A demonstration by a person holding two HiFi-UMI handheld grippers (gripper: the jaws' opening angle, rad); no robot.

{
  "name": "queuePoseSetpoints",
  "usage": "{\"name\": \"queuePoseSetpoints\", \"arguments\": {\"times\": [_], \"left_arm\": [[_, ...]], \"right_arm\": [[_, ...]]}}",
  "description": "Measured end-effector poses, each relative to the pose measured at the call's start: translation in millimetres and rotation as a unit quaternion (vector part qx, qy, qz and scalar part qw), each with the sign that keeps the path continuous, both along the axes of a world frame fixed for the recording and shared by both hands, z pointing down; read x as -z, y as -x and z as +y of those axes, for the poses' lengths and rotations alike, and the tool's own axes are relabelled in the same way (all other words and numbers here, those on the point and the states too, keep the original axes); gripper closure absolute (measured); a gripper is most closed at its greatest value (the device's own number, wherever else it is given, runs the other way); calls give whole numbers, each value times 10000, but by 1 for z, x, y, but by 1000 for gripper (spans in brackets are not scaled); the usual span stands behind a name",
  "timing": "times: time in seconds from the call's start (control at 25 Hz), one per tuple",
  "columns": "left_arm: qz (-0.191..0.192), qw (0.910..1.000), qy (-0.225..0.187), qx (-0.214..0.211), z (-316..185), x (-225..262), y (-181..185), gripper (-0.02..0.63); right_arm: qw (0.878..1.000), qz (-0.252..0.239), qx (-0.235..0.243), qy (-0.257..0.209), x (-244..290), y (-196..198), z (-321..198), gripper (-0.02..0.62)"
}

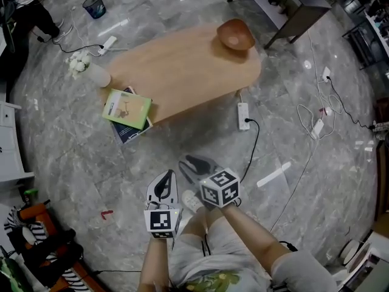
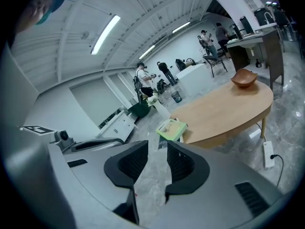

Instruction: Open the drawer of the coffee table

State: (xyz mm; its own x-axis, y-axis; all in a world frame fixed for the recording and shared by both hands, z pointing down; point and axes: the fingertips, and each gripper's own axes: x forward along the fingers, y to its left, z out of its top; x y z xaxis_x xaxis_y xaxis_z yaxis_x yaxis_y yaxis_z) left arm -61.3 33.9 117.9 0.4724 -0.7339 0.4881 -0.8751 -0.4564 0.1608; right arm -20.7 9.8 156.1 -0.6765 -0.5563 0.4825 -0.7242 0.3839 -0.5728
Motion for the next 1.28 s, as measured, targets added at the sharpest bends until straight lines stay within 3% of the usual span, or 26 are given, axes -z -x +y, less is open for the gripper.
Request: {"name": "queuePoseSetpoints", "arguments": {"times": [0.32, 0.48, 0.84, 1.28], "left_arm": [[-27, 9994, 168, 293, -30, -53, 5, 597], [-58, 9990, 167, 400, -46, -79, 9, 597], [-104, 9979, 190, 603, -65, -116, 13, 597], [36, 9979, -97, 634, -82, -171, 2, 597]], "right_arm": [[9996, -242, 26, 125, -46, -4, -35, 497], [9982, -593, -34, 1, -61, 5, -51, 560], [9979, -551, 300, -179, -98, 18, -71, 575], [9957, -366, 718, -454, -151, 18, -87, 575]]}}
